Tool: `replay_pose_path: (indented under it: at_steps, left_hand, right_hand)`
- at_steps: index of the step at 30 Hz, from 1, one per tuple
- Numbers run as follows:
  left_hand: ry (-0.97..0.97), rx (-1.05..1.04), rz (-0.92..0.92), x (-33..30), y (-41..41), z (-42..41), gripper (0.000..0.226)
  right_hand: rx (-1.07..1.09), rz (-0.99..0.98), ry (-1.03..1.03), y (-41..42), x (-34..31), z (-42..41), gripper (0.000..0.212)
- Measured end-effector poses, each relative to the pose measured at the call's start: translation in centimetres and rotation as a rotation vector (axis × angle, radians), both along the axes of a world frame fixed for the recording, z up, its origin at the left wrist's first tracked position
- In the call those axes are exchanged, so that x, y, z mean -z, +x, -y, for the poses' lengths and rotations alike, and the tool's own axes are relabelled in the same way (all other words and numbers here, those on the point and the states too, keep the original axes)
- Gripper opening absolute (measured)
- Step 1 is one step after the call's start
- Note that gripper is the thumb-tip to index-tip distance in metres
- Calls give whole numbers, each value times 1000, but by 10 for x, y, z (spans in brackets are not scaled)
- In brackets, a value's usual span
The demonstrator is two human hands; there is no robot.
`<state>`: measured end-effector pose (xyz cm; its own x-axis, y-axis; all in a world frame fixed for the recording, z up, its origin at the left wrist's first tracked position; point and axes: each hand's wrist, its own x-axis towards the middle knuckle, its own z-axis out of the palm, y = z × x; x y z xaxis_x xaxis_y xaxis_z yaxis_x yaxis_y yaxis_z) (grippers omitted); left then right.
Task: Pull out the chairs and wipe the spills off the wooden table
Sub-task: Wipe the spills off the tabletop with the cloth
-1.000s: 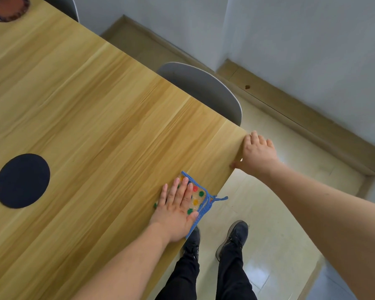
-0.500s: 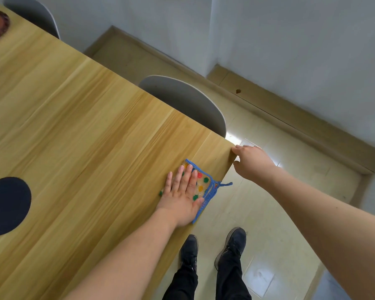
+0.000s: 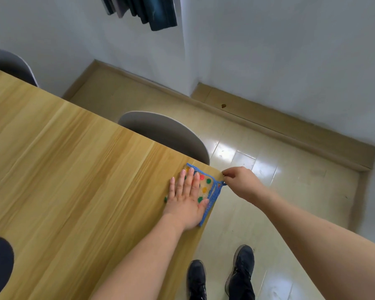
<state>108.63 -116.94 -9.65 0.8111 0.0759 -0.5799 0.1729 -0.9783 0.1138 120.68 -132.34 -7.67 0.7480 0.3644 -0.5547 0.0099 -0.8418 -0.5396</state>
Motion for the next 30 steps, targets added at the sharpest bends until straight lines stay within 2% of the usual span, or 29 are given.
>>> replay_pose_path:
  at_steps: [5, 10, 12, 14, 16, 18, 20, 22, 25, 30]
  left_hand:
    - [-12, -12, 18, 1, 28, 4, 74]
    - [-94, -37, 25, -1, 36, 1, 76]
    - [-241, -159, 130, -5, 35, -1, 73]
    - [-400, -418, 317, -12, 36, 1, 60]
    - [-468, -676, 425, -18, 41, 2, 52]
    - [-525, -864, 392, -24, 50, -4, 49]
    - [-553, -910, 262, -27, 57, -11, 42]
    - [-584, -906, 173, -32, 54, -18, 30]
    - [-670, -947, 160, -40, 43, -23, 18]
    - [-821, -964, 132, -58, 2, -31, 36]
  right_hand:
    - [50, -48, 12, 9, 6, -1, 22]
    - [57, -24, -67, 8, 2, -4, 18]
    - [73, 37, -82, 3, 2, -7, 16]
    - [88, 84, -77, -3, 3, -10, 14]
    - [114, 143, -68, -10, 4, -11, 11]
    - [112, 223, -77, -18, 2, -15, 9]
    - [123, 246, -67, -23, -5, -19, 12]
    - [192, 182, 7, -32, -14, -27, 10]
    - [328, 37, 163, -42, -25, -34, 6]
    - [511, -126, 379, -74, -54, -35, 6]
